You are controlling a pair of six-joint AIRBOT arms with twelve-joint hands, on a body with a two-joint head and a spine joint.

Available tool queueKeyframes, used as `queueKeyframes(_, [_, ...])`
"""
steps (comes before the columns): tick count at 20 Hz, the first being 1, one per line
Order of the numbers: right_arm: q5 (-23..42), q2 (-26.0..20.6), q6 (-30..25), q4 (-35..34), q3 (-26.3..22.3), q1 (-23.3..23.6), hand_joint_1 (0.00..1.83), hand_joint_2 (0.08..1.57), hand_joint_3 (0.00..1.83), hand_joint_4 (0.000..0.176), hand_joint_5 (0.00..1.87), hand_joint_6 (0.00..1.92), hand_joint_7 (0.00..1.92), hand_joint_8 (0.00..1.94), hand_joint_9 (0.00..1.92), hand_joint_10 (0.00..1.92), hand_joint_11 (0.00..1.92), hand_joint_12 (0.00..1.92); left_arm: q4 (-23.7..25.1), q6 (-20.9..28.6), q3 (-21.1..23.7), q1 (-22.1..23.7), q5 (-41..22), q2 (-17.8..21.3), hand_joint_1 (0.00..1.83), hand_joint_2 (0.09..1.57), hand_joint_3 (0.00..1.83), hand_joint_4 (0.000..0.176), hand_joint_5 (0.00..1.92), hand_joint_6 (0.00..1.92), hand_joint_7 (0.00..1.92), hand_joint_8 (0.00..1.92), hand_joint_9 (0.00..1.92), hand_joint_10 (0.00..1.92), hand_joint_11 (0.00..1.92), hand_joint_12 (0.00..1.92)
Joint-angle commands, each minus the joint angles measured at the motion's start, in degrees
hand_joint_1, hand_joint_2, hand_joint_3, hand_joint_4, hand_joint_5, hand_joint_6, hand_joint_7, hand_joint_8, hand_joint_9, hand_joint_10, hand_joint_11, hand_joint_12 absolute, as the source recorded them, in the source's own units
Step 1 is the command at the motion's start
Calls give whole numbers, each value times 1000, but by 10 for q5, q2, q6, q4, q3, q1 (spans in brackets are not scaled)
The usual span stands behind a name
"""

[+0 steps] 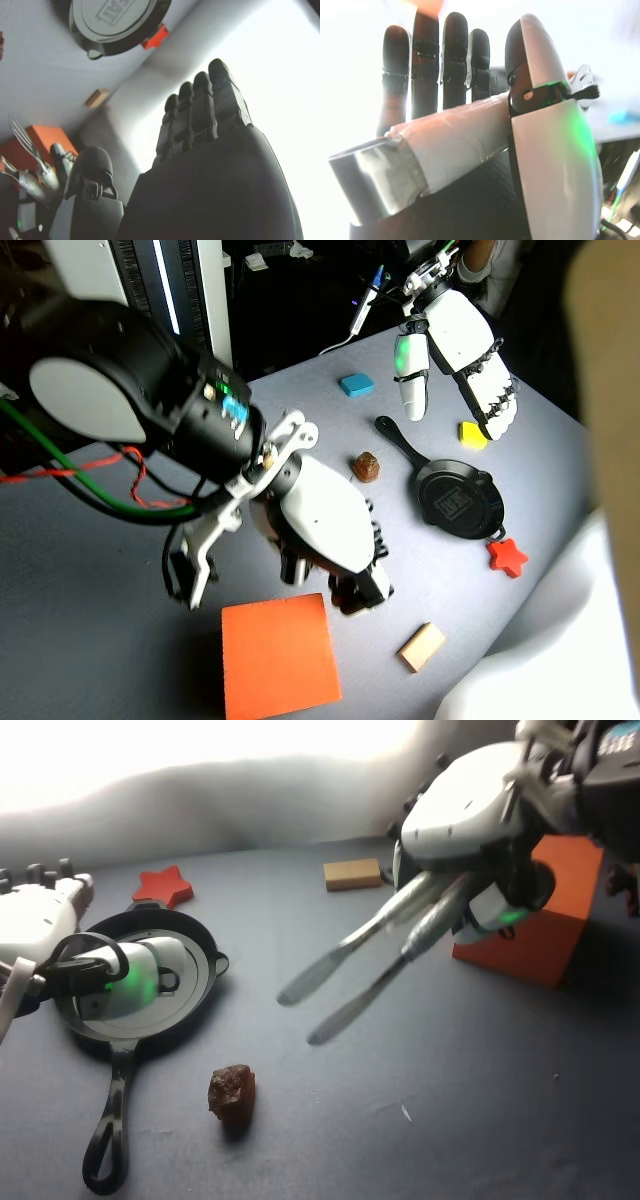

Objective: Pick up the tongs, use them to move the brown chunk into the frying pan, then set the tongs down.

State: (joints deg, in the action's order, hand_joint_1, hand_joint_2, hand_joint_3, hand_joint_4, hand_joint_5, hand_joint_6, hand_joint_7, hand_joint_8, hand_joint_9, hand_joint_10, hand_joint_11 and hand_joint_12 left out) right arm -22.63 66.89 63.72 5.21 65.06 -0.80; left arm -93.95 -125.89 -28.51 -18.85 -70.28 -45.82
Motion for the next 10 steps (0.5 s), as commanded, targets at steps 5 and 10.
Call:
queueKeyframes(5, [64, -36, -90, 99, -61, 8, 1049, 1194, 0, 0, 843, 20, 894, 6, 846, 29, 301, 1248, 36, 9, 7, 3, -86, 6, 13, 1257, 0, 0, 94, 11, 80, 5, 56, 5, 0, 196])
queueKeyframes(10, [4, -47, -503, 542, -114, -10, 1037, 1187, 0, 0, 845, 15, 862, 0, 829, 16, 299, 1234, 15, 8, 28, 2, -162, 5, 0, 1270, 1, 0, 75, 0, 67, 0, 45, 1, 1, 118])
